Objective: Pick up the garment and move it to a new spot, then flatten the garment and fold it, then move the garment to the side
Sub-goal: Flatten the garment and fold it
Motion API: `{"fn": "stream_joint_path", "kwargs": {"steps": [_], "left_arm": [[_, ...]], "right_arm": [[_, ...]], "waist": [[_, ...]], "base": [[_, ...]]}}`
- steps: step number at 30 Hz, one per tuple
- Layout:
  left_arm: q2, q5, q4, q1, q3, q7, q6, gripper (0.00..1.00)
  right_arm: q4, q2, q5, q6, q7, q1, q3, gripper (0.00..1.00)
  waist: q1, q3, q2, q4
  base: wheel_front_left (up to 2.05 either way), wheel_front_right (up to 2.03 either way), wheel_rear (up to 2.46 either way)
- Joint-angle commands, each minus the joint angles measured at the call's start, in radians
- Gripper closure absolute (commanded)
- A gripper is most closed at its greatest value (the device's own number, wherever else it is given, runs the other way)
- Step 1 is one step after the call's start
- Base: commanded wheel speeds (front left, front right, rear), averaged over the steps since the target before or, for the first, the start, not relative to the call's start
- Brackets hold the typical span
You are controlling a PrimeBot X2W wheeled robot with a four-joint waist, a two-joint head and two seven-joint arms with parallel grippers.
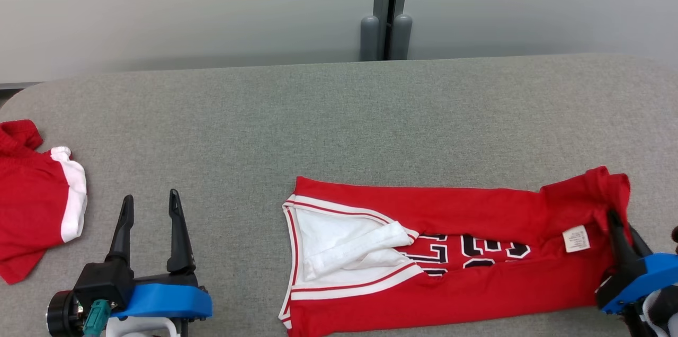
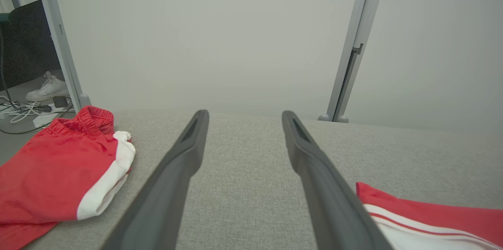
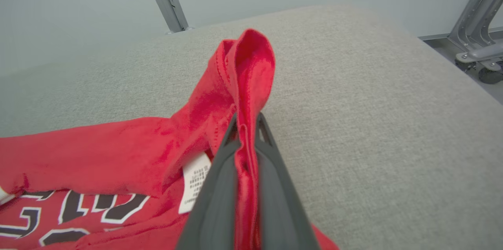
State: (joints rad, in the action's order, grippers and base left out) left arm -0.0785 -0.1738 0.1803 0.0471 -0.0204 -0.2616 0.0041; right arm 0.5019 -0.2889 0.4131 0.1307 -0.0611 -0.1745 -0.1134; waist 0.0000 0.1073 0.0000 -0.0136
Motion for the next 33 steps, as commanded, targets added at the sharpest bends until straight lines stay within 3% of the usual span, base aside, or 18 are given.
{"fn": "stream_joint_path", "kwargs": {"steps": [1, 8, 15, 23, 33], "left_arm": [[0.003, 0.007, 0.0, -0.004, 0.004, -0.005, -0.006, 0.0], [0.014, 0.022, 0.007, -0.004, 0.015, -0.005, -0.02, 0.0], [0.022, 0.032, 0.017, 0.01, 0.01, -0.005, -0.031, 0.0], [0.027, 0.038, 0.022, 0.024, 0.0, -0.005, -0.036, 0.0], [0.028, 0.029, 0.042, 0.075, -0.047, -0.005, -0.047, 0.0]], "right_arm": [[-0.022, 0.014, -0.006, 0.0, 0.006, 0.018, 0.01, 1.0], [-0.169, 0.118, -0.011, 0.0, 0.046, 0.058, 0.097, 1.0], [-0.231, 0.195, -0.01, 0.0, 0.07, 0.035, 0.223, 1.0], [-0.215, 0.236, 0.016, 0.0, 0.064, -0.031, 0.389, 1.0], [-0.165, 0.238, 0.13, 0.0, 0.009, -0.169, 0.597, 1.0]], "waist": [[0.0, -0.002, 0.0, -0.001], [0.0, -0.002, 0.0, 0.003], [0.0, 0.004, 0.0, 0.02], [0.0, 0.017, 0.0, 0.047], [0.0, 0.058, 0.0, 0.109]], "base": [[0.0, 0.0, 0.0], [0.0, 0.0, 0.0], [0.0, 0.0, 0.0], [0.0, 0.0, 0.0], [0.0, 0.0, 0.0]]}}
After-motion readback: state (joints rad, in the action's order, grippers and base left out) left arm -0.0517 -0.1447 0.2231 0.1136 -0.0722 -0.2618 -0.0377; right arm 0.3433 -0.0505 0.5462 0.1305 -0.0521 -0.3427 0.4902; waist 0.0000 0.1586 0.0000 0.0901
